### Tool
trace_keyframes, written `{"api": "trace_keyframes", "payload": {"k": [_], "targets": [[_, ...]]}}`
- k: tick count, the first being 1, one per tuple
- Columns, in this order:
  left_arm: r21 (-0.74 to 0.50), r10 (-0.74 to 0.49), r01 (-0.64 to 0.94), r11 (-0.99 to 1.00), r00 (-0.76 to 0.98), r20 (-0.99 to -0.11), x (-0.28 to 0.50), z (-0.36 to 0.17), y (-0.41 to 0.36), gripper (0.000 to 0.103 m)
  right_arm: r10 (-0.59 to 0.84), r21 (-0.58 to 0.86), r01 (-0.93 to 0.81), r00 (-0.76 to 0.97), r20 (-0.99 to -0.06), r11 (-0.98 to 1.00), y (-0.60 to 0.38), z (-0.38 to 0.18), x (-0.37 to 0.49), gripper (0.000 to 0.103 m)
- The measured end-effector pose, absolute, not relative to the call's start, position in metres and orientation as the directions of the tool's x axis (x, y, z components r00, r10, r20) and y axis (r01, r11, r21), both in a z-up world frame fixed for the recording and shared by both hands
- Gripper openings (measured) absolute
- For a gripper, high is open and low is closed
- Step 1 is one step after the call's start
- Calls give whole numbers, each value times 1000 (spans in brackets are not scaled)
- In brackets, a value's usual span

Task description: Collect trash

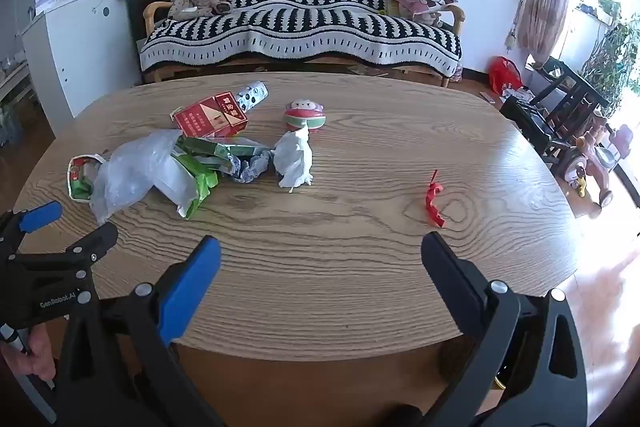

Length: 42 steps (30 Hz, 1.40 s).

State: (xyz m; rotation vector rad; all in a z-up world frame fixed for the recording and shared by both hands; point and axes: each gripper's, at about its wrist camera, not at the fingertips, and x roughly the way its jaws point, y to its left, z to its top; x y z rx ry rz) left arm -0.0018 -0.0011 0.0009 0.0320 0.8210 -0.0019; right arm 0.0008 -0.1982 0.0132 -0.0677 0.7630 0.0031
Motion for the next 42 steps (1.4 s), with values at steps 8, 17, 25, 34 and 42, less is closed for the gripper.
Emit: {"api": "trace_keyframes", "payload": {"k": [8, 17, 25, 34, 42], "targets": [[20, 11, 5, 1000, 670, -743, -1, 2, -1, 97, -17, -56, -30, 721, -693, 998, -197, 14, 0, 97], [15, 7, 7, 1000, 669, -744, 1, -1, -1, 97, -14, -49, -28, 719, -695, 998, -196, 14, 1, 97], [15, 6, 7, 1000, 669, -743, 1, -4, -2, 97, -11, -42, -26, 718, -696, 999, -198, 14, 1, 97], [15, 6, 8, 1000, 667, -745, 0, -2, 2, 97, -8, -41, -29, 718, -696, 999, -198, 13, 1, 97], [16, 8, 6, 1000, 667, -745, -1, -3, 2, 97, -8, -41, -29, 718, -696, 999, -198, 13, 1, 97]]}}
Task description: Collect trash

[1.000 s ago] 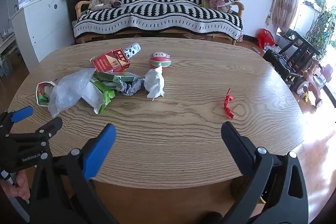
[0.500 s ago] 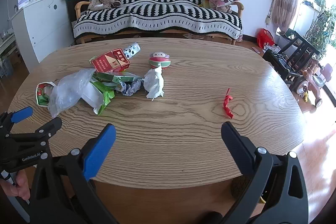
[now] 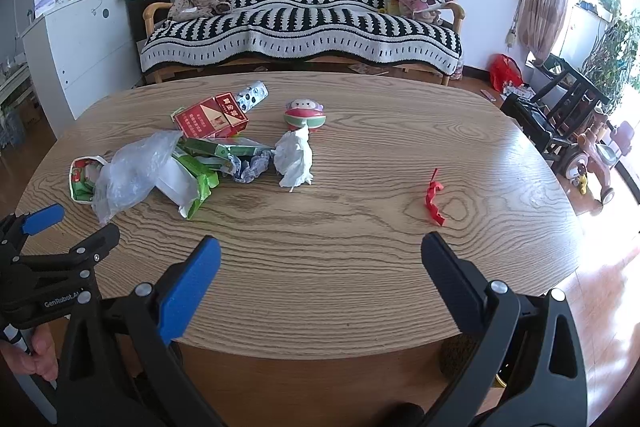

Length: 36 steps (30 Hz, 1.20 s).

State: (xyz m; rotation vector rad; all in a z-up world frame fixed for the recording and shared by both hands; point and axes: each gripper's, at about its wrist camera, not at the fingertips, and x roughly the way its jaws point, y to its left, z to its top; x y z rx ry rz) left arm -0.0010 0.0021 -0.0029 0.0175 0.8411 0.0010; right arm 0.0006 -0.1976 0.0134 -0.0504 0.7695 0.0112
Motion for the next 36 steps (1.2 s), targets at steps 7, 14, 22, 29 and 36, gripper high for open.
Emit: {"api": "trace_keyframes", "payload": {"k": [7, 14, 22, 29, 36], "targets": [[15, 9, 4, 1000, 663, -748, 1, -4, 3, 97, -8, -41, -29, 718, -696, 999, -198, 13, 1, 97], [15, 9, 3, 1000, 662, -749, 0, -5, 3, 97, -7, -40, -29, 718, -696, 999, -198, 14, 1, 97], [12, 9, 0, 1000, 659, -752, 2, -5, 4, 97, -7, -40, -30, 718, -696, 999, -198, 14, 1, 97], [-31, 0, -36, 999, 657, -754, 3, 0, 28, 97, 2, -24, -26, 716, -698, 999, -204, 17, 2, 97], [6, 27, -35, 999, 649, -761, 5, -2, 62, 97, 33, 25, -21, 701, -712, 999, -231, 11, 13, 97]]}}
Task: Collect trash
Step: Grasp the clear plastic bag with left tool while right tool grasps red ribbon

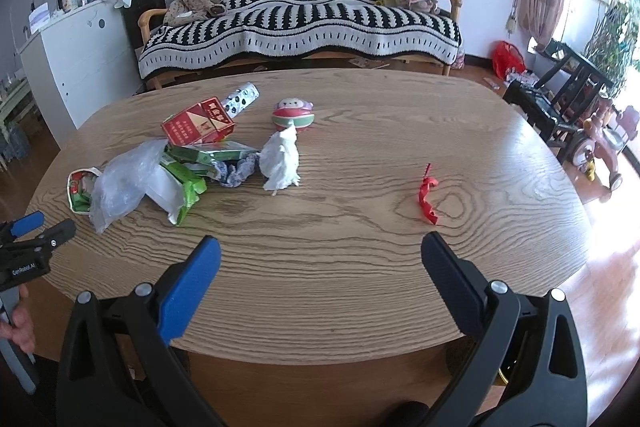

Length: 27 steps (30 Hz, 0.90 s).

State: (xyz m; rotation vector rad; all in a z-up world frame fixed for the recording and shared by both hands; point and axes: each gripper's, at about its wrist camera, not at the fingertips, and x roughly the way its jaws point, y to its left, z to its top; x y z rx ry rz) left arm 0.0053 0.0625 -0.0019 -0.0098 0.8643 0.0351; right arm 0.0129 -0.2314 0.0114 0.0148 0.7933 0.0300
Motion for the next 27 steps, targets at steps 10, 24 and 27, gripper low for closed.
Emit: {"api": "trace_keyframes", "payload": {"k": [10, 24, 27], "targets": [[88, 11, 87, 992, 642, -767, 68, -21, 32, 97, 21, 76, 55, 658, -752, 996, -289, -16, 67, 97], [90, -26, 159, 983, 611, -791, 109, -36, 2, 63, -59, 84, 232, 550, -833, 969, -365, -79, 131, 86], [59, -55, 171, 983, 594, -803, 110, -36, 2, 36, -64, 59, 208, 536, -842, 976, -362, -88, 134, 75]]}}
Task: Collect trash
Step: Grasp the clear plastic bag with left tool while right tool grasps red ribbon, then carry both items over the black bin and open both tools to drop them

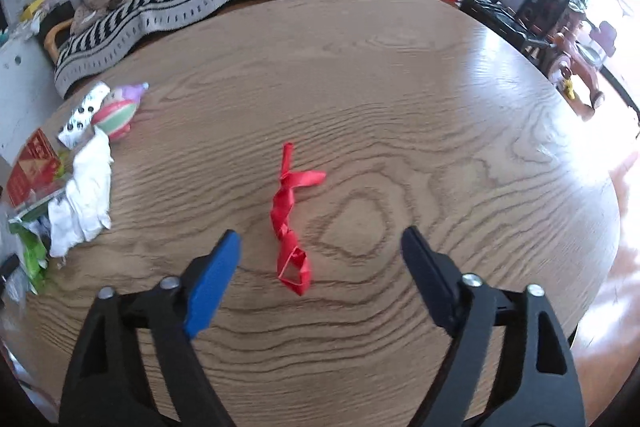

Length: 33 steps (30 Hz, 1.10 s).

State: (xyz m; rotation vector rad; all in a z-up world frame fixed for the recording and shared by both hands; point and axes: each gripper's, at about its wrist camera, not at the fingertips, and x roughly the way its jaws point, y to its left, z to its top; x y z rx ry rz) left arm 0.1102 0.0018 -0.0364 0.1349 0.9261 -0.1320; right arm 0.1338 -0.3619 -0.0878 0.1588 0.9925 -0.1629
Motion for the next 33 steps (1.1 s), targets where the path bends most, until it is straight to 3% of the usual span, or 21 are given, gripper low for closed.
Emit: {"api": "trace_keyframes", "payload": {"k": [1, 3, 4, 22, 28, 33], "targets": [[51, -60, 169, 984, 594, -802, 109, -35, 3, 32, -67, 45, 195, 535, -842, 980, -359, -90, 134, 70], [28, -70, 151, 988, 605, -793, 106, -27, 9, 21, -75, 9, 146, 560, -825, 989, -350, -90, 134, 46], [15, -75, 141, 990, 611, -788, 104, -22, 13, 20, -64, 16, 137, 562, -824, 990, -347, -89, 135, 10], [-306, -260, 88, 948, 769, -584, 70, 73, 44, 15, 43, 213, 148, 717, -696, 966, -385, 6, 60, 10], [-298, -398, 270, 916, 710, -581, 64, 81, -60, 15, -46, 183, 228, 737, -675, 956, -445, 19, -2, 10], [-292, -555, 492, 820, 562, -613, 46, 64, -217, 15, -153, 161, 351, 715, -682, 922, -516, 14, -61, 10]]}}
